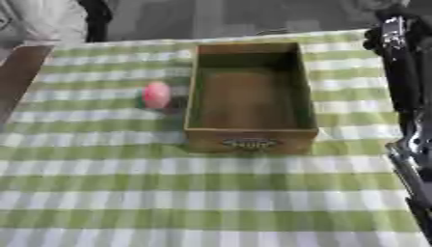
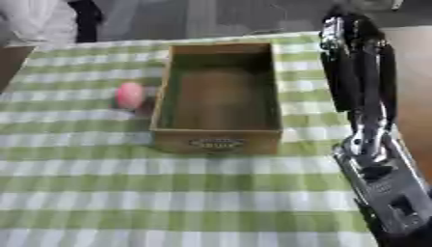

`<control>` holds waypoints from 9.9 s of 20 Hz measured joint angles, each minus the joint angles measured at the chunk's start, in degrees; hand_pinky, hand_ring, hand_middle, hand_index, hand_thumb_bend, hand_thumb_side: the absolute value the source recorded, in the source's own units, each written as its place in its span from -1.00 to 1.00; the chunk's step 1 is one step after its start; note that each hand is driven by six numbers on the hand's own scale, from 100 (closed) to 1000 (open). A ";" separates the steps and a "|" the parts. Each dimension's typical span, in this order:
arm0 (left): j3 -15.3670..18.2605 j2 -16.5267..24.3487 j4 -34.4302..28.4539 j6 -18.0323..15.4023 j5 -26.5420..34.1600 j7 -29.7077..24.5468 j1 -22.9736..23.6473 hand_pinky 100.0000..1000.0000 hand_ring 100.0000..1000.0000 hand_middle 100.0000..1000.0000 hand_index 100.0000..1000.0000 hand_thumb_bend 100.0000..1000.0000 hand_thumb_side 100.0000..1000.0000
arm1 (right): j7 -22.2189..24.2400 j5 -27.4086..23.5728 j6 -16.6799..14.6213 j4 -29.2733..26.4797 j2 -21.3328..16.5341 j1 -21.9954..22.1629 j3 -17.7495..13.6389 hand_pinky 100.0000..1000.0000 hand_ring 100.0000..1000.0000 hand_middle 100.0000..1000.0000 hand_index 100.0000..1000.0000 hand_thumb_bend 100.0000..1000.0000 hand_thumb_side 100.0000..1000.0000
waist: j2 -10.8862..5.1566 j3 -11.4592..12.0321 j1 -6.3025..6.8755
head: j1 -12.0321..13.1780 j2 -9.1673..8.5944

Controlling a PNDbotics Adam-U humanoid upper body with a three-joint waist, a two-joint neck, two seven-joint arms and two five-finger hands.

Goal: Pick up objects on the table and place them in the box.

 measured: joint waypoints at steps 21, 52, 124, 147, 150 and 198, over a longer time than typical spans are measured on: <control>-14.44 16.72 24.02 -1.32 -10.28 1.33 -18.34 0.38 0.49 0.47 1.00 -0.33 1.00 | 0.98 0.42 0.72 0.00 -0.42 0.31 0.40 0.47 0.26 0.12 0.55 -1.00 0.92 | -0.31 -1.10 0.83 | -0.89 2.98; -16.42 7.55 58.35 6.77 -13.46 -6.77 -43.92 0.35 0.45 0.38 0.82 -0.31 0.91 | 3.23 0.39 0.32 -0.01 -1.27 -1.82 1.84 0.47 0.26 0.11 0.55 -1.00 0.91 | 1.15 -7.60 3.29 | 3.38 -0.64; -22.08 2.42 60.89 17.72 -10.51 -17.72 -49.20 0.49 0.62 0.69 1.00 -0.55 0.07 | 3.57 -1.04 -0.57 -0.01 -2.58 -1.74 3.89 0.49 0.21 0.06 0.54 -1.00 0.85 | 3.95 -10.44 6.80 | 4.78 -1.54; -26.27 2.49 61.01 17.82 -14.20 -17.82 -47.85 0.50 0.61 0.65 1.00 -0.76 -0.18 | 3.56 -0.83 -0.62 -0.01 -2.58 -1.75 3.88 0.50 0.21 0.06 0.54 -1.00 0.86 | 3.63 -10.03 6.69 | 4.27 -1.53; -25.95 2.49 61.38 17.82 -15.55 -17.82 -47.77 0.49 0.60 0.63 1.00 -0.93 -0.36 | 3.55 -0.83 -0.63 -0.01 -2.58 -1.75 3.87 0.50 0.21 0.06 0.54 -1.00 0.86 | 3.63 -10.04 6.69 | 4.27 -1.53; -20.77 2.05 63.80 13.44 -9.12 -13.44 -47.46 -0.36 -0.07 -0.14 0.18 -1.00 -0.61 | 3.75 -0.84 -1.20 -0.01 -2.36 -1.61 3.84 0.51 0.22 0.06 0.52 -1.00 0.89 | 2.88 -9.80 6.65 | 3.73 -1.56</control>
